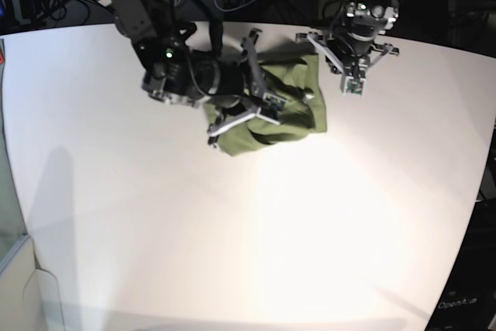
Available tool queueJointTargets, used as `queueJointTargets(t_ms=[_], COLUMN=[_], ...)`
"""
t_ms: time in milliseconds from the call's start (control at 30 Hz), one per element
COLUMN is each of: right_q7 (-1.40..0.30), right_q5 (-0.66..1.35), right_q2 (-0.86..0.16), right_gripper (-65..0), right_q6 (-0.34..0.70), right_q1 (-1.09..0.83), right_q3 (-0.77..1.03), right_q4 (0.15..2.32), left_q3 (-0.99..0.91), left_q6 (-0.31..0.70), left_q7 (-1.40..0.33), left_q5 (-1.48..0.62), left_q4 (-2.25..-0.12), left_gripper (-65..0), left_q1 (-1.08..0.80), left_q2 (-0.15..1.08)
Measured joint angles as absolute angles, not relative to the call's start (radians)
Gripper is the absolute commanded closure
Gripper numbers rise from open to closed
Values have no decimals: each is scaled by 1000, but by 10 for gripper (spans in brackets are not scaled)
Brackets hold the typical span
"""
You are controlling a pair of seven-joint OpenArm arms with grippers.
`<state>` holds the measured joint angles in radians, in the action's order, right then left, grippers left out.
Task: Fold the T-shirt properly
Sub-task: 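Pull the bundle's edge with the right gripper to flatten it, then press the bundle with the right gripper and raise the left gripper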
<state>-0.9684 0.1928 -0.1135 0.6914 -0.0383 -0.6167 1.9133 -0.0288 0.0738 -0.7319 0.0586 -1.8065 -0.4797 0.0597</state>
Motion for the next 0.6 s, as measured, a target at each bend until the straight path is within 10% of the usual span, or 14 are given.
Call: queueJointTargets(t_ms=[600], right_q7=[-862], right_q5=[196], right_q2=[-46], right_gripper=[-7], right_q6=[691], right_q1=[136], right_q3=[-603], right_q4=[1621], left_q3=[-30], left_q6=[64], left_q7=[-710], left_q5=[62], left_q4=[-1787], left_gripper=[-22], left_q1=[-474], left_q2=[55])
